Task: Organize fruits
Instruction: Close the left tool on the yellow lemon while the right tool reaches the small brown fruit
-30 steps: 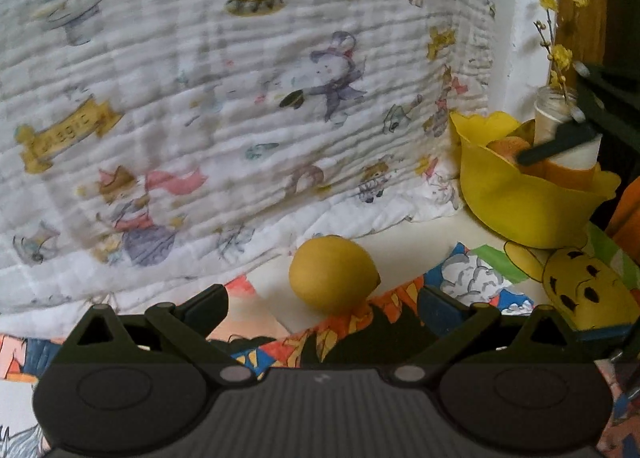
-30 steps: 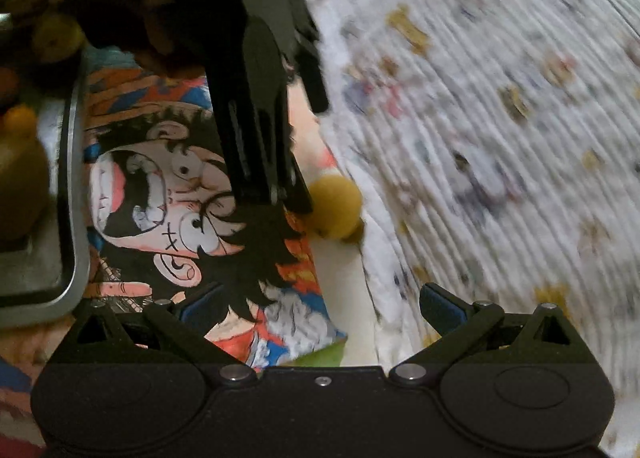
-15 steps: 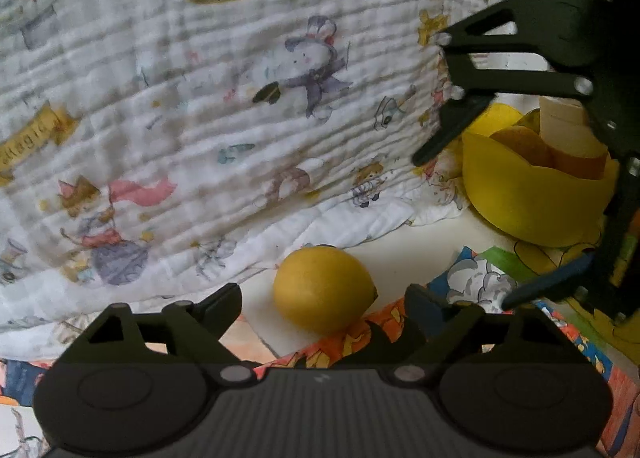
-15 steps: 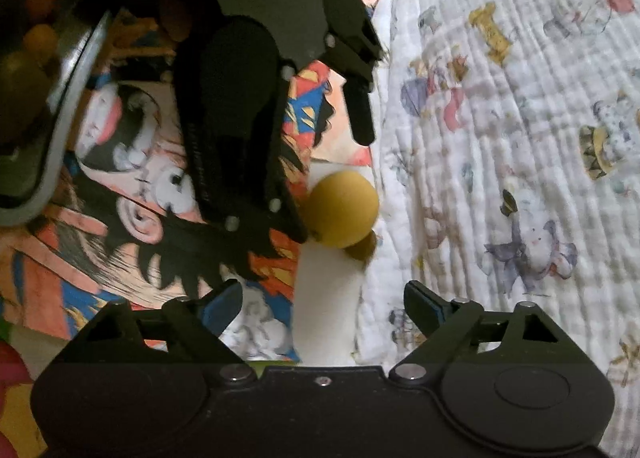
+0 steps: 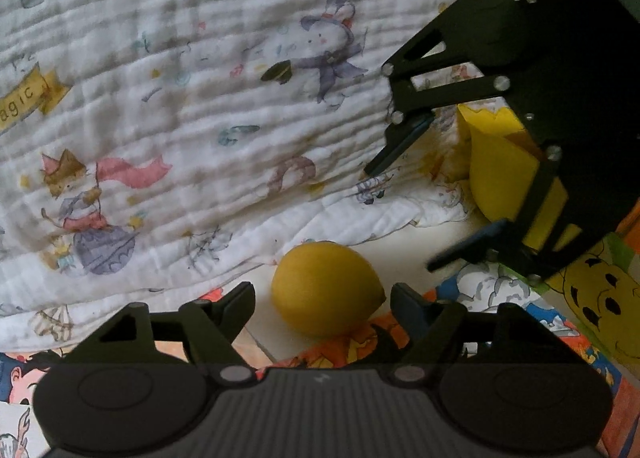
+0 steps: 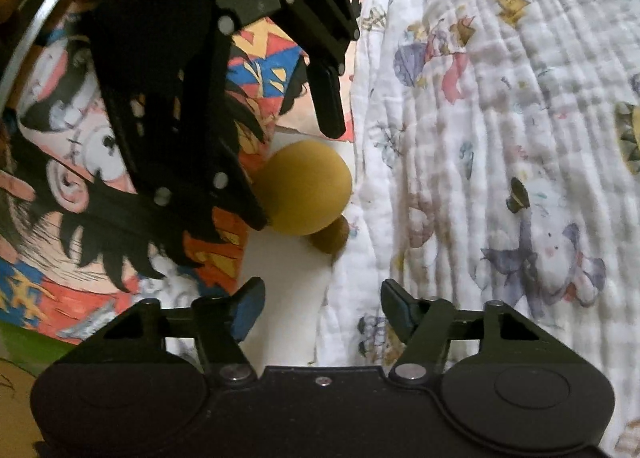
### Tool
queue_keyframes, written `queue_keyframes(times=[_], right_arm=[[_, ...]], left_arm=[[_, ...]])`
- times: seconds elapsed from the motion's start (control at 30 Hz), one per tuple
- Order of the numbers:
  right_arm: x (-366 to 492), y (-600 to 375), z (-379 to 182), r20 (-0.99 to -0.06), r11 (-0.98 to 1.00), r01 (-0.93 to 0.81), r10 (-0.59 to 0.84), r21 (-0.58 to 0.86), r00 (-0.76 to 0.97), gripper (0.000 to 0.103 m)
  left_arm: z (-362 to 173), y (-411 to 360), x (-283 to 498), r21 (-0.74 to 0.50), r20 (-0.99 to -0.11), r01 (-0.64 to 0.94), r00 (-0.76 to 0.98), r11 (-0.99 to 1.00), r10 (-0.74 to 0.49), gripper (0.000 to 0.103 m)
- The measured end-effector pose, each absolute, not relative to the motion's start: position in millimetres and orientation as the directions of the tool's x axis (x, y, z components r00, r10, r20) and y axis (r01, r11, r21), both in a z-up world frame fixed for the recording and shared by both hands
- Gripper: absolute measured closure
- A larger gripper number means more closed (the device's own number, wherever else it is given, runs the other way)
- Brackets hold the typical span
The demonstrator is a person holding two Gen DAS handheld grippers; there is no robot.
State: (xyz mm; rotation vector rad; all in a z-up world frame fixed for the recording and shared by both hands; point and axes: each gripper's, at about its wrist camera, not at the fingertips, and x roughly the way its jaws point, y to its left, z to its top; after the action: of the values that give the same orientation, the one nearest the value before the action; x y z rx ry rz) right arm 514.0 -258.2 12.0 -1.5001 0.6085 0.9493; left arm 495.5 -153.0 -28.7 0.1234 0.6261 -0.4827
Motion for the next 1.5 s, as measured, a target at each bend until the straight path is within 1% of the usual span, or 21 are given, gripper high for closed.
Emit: queue_keyframes(times=[0.1,0.17,0.23,0.47,0.53,0.57,0.73,0.83,1.0,1.07,1.2,1.37,1.5], right_arm=[[520.1,-254.4,8.2,-0.835,-0.176,-0.817,0.152,-0.549,0.529,0.047],[522.4,-251.4,4.6,-0.835,-0.188,-0.813,0.156,-0.550,0.528,0.053],[524.5,-249.6,1.4,-0.834,-0.202,-0.809,0.159,-0.552,0.529,0.055],[528.1,-245.9,-6.6,-0.833,-0.238,-0.798,0.162,-0.554,0.530,0.057],[529.4,-245.5,-9.3,-0.834,-0.240,-0.799,0.159,-0.552,0.528,0.058],[530.8,-244.8,-10.8,-0.835,-0.242,-0.799,0.158,-0.550,0.527,0.058],[536.1,-241.6,-20.1,-0.839,-0.247,-0.801,0.159,-0.545,0.521,0.058],[538.8,-239.6,-21.0,-0.838,-0.249,-0.800,0.161,-0.545,0.521,0.060],[543.2,-232.1,-26.2,-0.840,-0.263,-0.798,0.164,-0.542,0.517,0.062],[542.3,-229.7,-28.4,-0.839,-0.268,-0.796,0.164,-0.543,0.518,0.064],[545.2,-224.0,-36.1,-0.839,-0.277,-0.792,0.166,-0.544,0.518,0.064],[554.1,-216.1,-44.6,-0.837,-0.289,-0.786,0.174,-0.546,0.518,0.070],[557.7,-212.0,-46.8,-0.834,-0.295,-0.780,0.186,-0.552,0.519,0.070]], left_arm=[[-27.0,-150.4,493.9,-0.027,-0.584,0.472,0.708,0.881,-0.397,0.028],[-27.4,-150.9,494.4,-0.024,-0.582,0.476,0.709,0.879,-0.400,0.030],[-27.6,-152.3,495.0,-0.026,-0.578,0.483,0.707,0.875,-0.407,0.034],[-27.9,-157.6,497.8,-0.021,-0.573,0.488,0.709,0.873,-0.410,0.034],[-28.2,-155.7,498.5,-0.032,-0.568,0.486,0.710,0.873,-0.416,0.036],[-28.7,-154.4,498.6,-0.039,-0.565,0.486,0.710,0.873,-0.420,0.038],[-29.3,-150.0,501.1,-0.063,-0.567,0.488,0.700,0.870,-0.434,0.039],[-29.7,-147.0,500.9,-0.087,-0.569,0.482,0.695,0.872,-0.441,0.039],[-29.8,-142.8,496.5,-0.102,-0.572,0.478,0.689,0.872,-0.445,0.040],[-28.4,-138.1,492.9,-0.105,-0.566,0.478,0.692,0.872,-0.447,0.044],[-26.8,-134.1,488.2,-0.104,-0.567,0.483,0.689,0.869,-0.451,0.044],[-27.0,-133.3,487.5,-0.106,-0.564,0.485,0.690,0.868,-0.455,0.044],[-27.6,-132.3,486.1,-0.108,-0.563,0.485,0.690,0.868,-0.456,0.044]])
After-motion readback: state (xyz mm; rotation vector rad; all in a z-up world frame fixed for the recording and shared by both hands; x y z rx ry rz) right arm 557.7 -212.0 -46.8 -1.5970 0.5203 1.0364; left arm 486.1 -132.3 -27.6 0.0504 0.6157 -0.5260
